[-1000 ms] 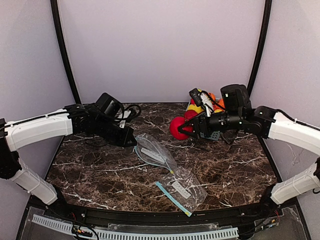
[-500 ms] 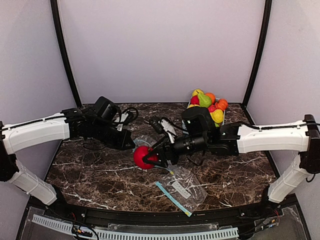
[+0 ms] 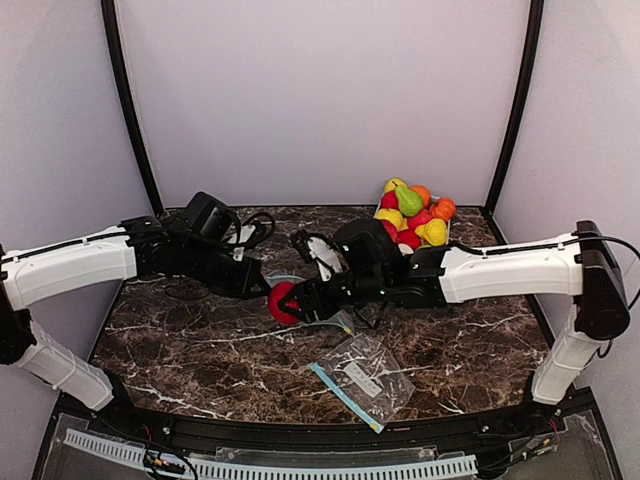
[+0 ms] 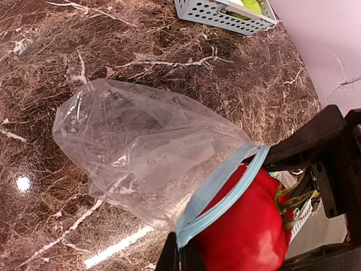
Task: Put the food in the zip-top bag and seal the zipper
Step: Place the fake fruit in the zipper food storage bag.
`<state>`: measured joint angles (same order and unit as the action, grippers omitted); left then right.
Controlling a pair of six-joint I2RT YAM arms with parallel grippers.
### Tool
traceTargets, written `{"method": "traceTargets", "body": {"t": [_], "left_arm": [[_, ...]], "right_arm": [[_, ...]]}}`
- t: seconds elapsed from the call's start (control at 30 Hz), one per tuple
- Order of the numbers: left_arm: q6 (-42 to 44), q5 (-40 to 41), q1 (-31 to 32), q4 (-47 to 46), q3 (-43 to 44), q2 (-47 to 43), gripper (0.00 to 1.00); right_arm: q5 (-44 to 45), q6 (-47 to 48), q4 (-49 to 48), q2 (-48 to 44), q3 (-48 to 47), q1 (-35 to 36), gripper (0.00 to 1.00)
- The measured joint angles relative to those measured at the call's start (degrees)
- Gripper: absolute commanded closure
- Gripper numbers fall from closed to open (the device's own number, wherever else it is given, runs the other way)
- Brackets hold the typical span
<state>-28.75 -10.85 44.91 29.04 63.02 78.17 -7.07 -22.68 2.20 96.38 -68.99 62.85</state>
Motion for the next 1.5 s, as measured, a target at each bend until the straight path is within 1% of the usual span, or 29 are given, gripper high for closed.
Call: {"method": "traceTargets", "body": {"t": [0.33,0.6,0.8,1.03,1.13,1.33,1.5], "left_arm": [[-0.26,-1.79,0.0,-0.76,-0.17,-0.09,0.99],[-0.87,-4.7,0.0,-2.86,-0.7,-0.09,0.99],[-2.08,-7.58,0.0,-5.97,-1.46,-0.46,0.99],[-3.63,-9.46,0.0,-9.03,-1.95,-3.34,0.99],[-3.96,-9.53,0.02,-9.38,-2.16,-3.74,0.99],[-4.52,-9.53,0.02,-10.03,-2.82,-3.82,0.99],[-4.72,-9.46,0.02,-10.12,-3.19,-3.82,0.99]], "right_arm": [[9.81,-3.26,1.81,2.36,-0.7,0.0,0.41],[12.33,-3.54,2.32,6.23,-3.56,0.0,0.4],[16.13,-3.1,5.03,9.2,-5.49,-0.09,0.4],[18.36,-3.21,7.26,9.64,-5.49,-1.46,0.38],[18.71,-3.32,7.34,9.64,-5.73,-2.08,0.34],[18.67,-3.32,8.26,9.64,-5.92,-2.32,0.17],[18.21,-3.06,8.66,9.14,-6.12,-2.34,0.07]]}}
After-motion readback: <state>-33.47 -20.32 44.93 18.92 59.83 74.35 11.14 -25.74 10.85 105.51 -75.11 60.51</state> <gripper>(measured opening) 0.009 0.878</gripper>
